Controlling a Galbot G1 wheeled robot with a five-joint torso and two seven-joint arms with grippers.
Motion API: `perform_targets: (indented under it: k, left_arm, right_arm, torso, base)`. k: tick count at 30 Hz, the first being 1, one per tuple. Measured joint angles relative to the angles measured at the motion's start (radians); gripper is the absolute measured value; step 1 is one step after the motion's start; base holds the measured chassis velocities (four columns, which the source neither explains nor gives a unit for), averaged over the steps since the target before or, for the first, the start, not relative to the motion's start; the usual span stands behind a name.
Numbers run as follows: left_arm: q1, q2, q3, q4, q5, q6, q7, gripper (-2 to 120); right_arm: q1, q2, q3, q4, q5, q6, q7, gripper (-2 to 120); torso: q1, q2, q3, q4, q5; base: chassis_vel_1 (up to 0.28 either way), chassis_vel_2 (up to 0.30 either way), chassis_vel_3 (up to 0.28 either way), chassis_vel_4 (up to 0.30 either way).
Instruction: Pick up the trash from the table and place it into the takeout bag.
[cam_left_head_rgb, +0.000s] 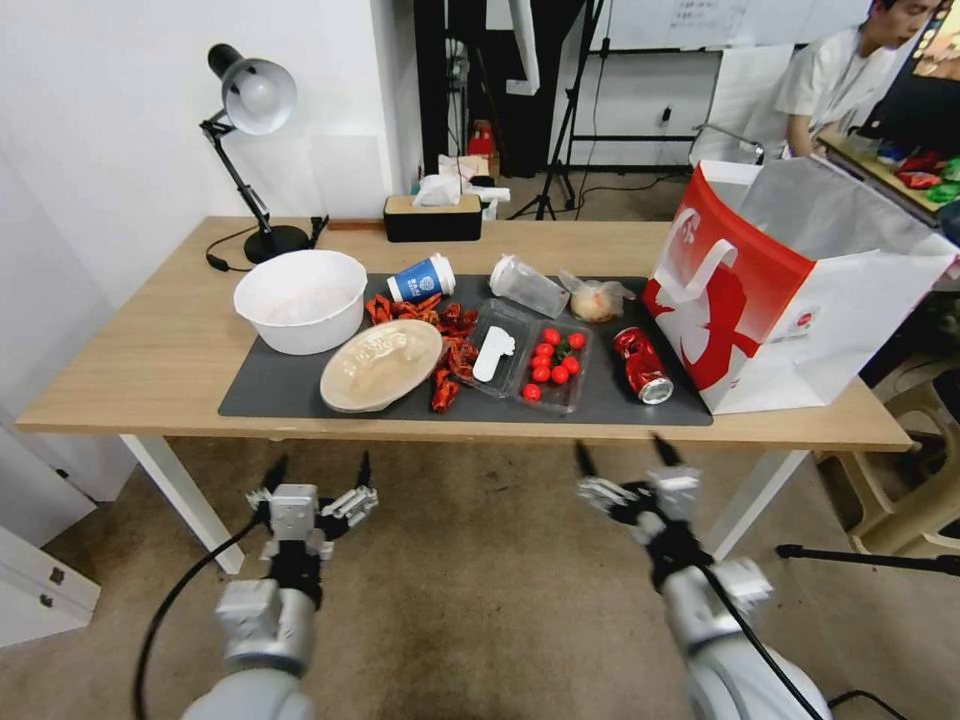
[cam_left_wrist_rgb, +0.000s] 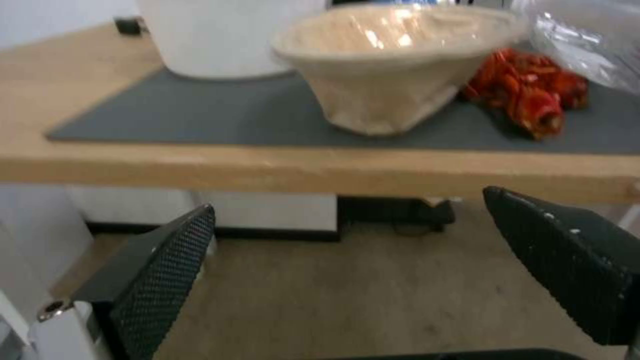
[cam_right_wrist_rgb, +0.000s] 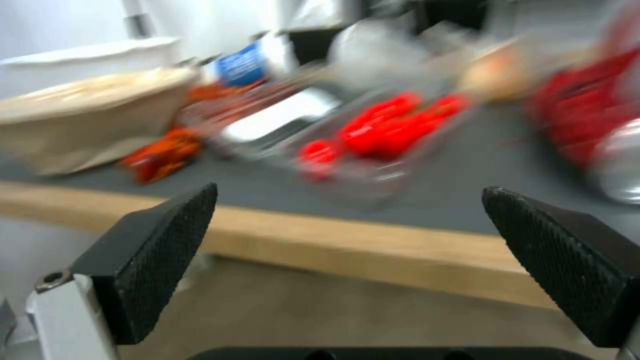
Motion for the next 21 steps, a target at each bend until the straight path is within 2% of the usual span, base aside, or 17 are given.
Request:
perform_targets:
  k: [3,4,6,7,10,21]
  left_arm:
    - [-0.002,-0.001,0.002,0.004,-0.003,-0.009,0.004,100]
    - [-0.002,0.001,0.002,0.004,-0.004,-0.015,0.004,100]
    - [-0.002,0.002,0.002,0.005,-0.005,-0.024,0.006,100]
    - [-0.002,0.003,0.001,0.005,-0.005,-0.032,0.008,100]
    - [0.000,0.006,-0.001,0.005,-0.007,-0.042,0.010,100]
    - [0.004,0.014,-0.007,0.004,-0.008,-0.048,0.014,100]
  right_arm:
    - [0.033,-0.023,-0.011,-0.016,0.045,-0.016,-0.015,100]
    - [0.038,-0.039,0.036,0.011,0.071,-0.012,-0.007,100]
    - [0.037,-0.041,0.048,0.020,0.077,-0.008,-0.004,100]
    - [0.035,-0.041,0.054,0.023,0.080,-0.009,-0.002,100]
    - [0.031,-0.042,0.071,0.031,0.081,-0.009,0.002,100]
    - [0.020,-0.033,0.083,0.042,0.077,-0.004,0.017,100]
  torso:
    - [0.000,0.000,0.000,0.0003,0.0010]
    - [0.000,0.000,0.000,-0.0003,-0.0018]
    - [0.000,0.000,0.000,-0.0009,-0.0018]
    - [0.000,0.000,0.000,-0.0009,0.0001]
    - [0.000,0.000,0.000,-0.0005,-0.0009]
    - [0.000,0.000,0.000,-0.0004,-0.0004]
  base:
    - [0.000,0.000,0.000,0.000]
    - [0.000,0.000,0.000,0.000]
    - [0.000,0.000,0.000,0.000]
    - [0.000,0.000,0.000,0.000]
    - [0.000,0.000,0.000,0.000]
    - [0.000,0.000,0.000,0.000]
